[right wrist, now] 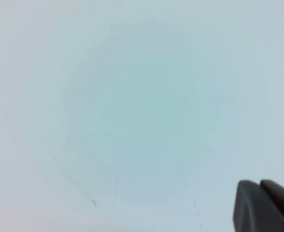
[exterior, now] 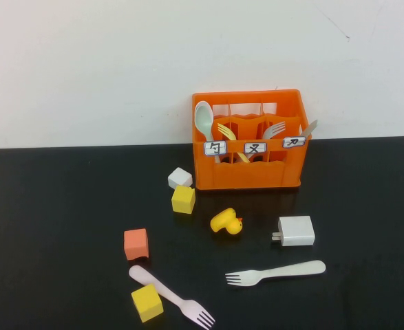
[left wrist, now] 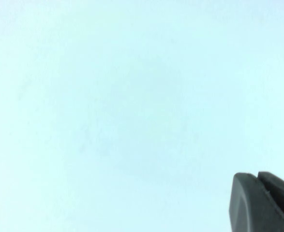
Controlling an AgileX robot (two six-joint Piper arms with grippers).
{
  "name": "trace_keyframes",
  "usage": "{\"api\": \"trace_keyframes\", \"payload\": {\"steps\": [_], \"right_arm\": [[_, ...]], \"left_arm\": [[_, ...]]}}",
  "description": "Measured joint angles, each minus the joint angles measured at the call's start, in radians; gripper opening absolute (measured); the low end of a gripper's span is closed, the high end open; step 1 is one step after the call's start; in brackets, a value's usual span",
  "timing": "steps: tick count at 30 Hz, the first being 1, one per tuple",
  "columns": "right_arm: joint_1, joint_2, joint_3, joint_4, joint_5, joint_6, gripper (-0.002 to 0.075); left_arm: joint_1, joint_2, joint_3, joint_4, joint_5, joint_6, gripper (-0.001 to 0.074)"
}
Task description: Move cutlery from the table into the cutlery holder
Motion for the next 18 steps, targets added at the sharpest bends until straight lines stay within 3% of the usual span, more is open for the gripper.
{"api": "trace_keyframes", "payload": {"steps": [13, 18], "right_arm": [[0.000, 0.000, -0.013, 0.000, 0.062, -0.002, -0.0002], [0.000, 0.000, -0.150, -0.019, 0.313, -0.002, -0.0002]], "left_arm": [[0.000, -0.001, 0.000, -0.007, -0.020, -0.004, -0.0001], [0.000, -0.001, -0.079, 0.023, 0.240, -0.004, -0.0001]]}}
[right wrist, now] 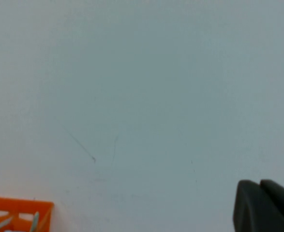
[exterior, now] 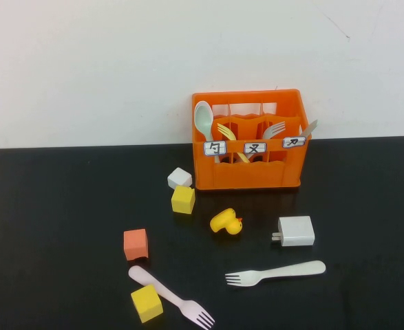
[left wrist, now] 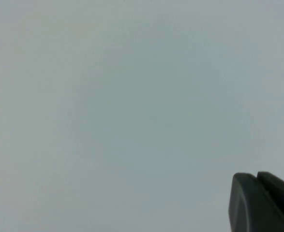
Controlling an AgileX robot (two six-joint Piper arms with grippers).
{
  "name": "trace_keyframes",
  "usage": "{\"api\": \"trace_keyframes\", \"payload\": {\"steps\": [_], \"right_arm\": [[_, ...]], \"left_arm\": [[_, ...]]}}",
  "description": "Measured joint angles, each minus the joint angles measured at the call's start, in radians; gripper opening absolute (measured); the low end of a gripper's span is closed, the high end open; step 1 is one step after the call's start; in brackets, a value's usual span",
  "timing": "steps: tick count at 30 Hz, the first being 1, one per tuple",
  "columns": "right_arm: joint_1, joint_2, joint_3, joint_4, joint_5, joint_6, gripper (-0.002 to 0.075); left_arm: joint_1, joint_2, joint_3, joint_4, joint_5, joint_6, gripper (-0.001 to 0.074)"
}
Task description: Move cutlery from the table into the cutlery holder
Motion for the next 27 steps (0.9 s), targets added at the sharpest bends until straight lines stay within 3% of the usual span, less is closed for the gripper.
{"api": "trace_keyframes", "payload": {"steps": [5, 9, 13, 17, 27], "right_arm": [[0.000, 0.028, -0.142, -0.045, 0.281, -0.002, -0.0002], [0.000, 0.137, -0.217, -0.041, 0.430, -0.027, -0.0002], [0.000, 0.271, -0.239, 0.048, 0.526, -0.212, -0.0002], [0.000, 0.429, -0.239, 0.233, 0.601, -0.469, -0.0002], [0.000, 0.554, -0.239, 0.568, 0.706, -0.860, -0.0002]], "left_arm": [[0.000, 0.029, -0.195, -0.058, 0.439, -0.020, -0.0001], [0.000, 0.134, -0.272, -0.074, 0.679, -0.020, -0.0001], [-0.005, 0.266, -0.272, -0.146, 0.816, 0.041, -0.0001], [-0.034, 0.430, -0.304, -0.276, 0.903, 0.222, -0.0001], [-0.045, 0.864, -0.564, -0.564, 1.218, 0.582, -0.0001]]}}
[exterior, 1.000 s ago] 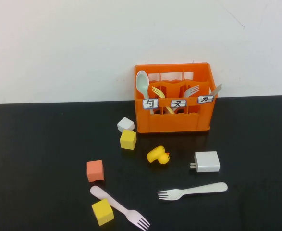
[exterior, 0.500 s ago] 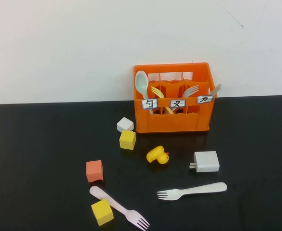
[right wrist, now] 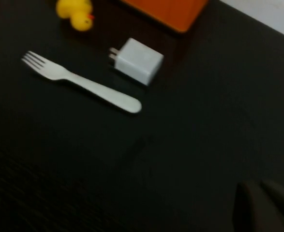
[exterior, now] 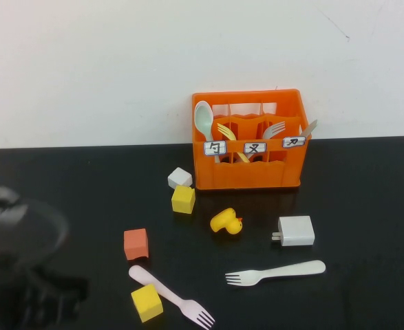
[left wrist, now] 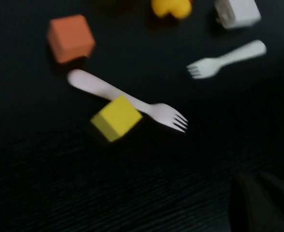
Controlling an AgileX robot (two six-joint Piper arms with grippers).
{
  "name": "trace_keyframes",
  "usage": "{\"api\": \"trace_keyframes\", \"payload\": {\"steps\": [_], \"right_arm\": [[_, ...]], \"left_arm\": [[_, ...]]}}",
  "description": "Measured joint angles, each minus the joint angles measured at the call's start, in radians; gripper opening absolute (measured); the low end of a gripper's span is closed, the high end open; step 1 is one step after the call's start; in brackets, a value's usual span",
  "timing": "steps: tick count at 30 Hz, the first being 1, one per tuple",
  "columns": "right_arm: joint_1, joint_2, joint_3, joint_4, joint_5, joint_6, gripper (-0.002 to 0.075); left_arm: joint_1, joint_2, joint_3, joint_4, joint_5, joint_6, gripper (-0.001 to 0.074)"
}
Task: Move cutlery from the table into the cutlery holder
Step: Pick up the fork
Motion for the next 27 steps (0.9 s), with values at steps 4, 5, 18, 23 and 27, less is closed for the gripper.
{"api": "trace_keyframes", "payload": {"steps": [4, 5, 18, 23, 27], "right_arm": [[0.030, 0.002, 0.000, 0.044, 0.007, -0.080, -0.0002], [0.045, 0.002, 0.000, 0.049, 0.007, -0.092, -0.0002], [0.107, 0.002, 0.024, 0.063, -0.008, -0.119, -0.0002], [0.107, 0.002, 0.041, 0.077, -0.015, -0.135, -0.0002], [0.107, 0.002, 0.042, 0.081, -0.025, -0.142, -0.0002]], "left_arm": [[-0.002, 0.180, -0.114, -0.042, 0.002, 0.039, -0.0001], [-0.002, 0.218, -0.135, -0.042, -0.006, 0.042, -0.0001], [-0.230, 0.665, -0.338, 0.213, -0.179, 0.053, -0.0001], [-0.313, 0.795, -0.401, 0.332, -0.217, 0.049, -0.0001], [-0.354, 0.887, -0.435, 0.407, -0.222, 0.043, 0.0004]]}}
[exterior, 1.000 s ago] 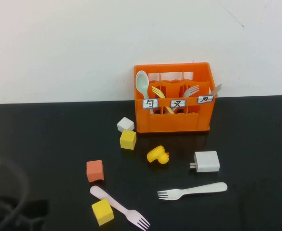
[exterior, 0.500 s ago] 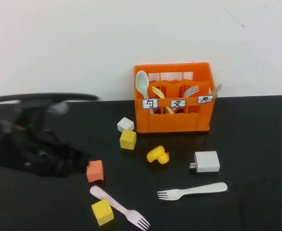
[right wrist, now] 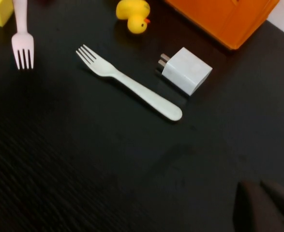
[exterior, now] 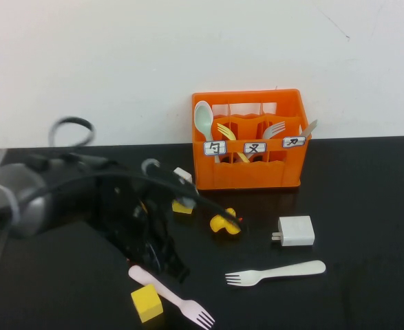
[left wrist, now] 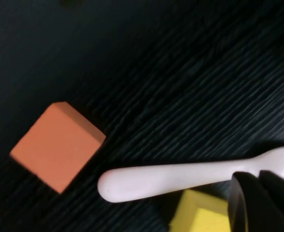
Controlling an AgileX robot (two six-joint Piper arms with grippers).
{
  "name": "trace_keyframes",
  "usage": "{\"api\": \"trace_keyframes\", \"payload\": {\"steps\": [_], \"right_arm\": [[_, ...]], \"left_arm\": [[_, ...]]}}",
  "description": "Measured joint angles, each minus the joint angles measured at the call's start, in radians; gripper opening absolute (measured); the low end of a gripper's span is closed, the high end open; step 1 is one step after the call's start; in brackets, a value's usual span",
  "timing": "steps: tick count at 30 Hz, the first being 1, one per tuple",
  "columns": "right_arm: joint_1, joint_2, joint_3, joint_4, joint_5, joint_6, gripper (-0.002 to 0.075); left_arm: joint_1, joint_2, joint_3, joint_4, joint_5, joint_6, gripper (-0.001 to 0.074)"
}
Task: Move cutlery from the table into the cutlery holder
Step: Pick up the fork
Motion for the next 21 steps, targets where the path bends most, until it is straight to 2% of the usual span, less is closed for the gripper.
{"api": "trace_keyframes", "payload": {"steps": [3, 7, 13, 16, 21], "right_arm": [[0.000, 0.000, 0.000, 0.005, -0.002, -0.002, -0.0002], [0.000, 0.000, 0.000, 0.007, -0.006, -0.002, -0.0002], [0.000, 0.000, 0.000, 0.014, -0.008, -0.003, -0.0002], [0.000, 0.000, 0.000, 0.015, -0.008, -0.003, -0.0002], [0.000, 0.000, 0.002, 0.022, -0.008, -0.003, -0.0002]], "left_arm": [[-0.027, 0.052, -0.004, 0.081, 0.000, 0.039, 0.0069], [-0.046, 0.108, -0.008, 0.160, -0.025, 0.078, 0.0209], [-0.047, 0.150, -0.017, 0.287, -0.002, 0.082, 0.0382], [-0.047, 0.152, -0.017, 0.321, 0.006, 0.086, 0.0419], [-0.052, 0.172, -0.020, 0.331, 0.006, 0.122, 0.0432]]}}
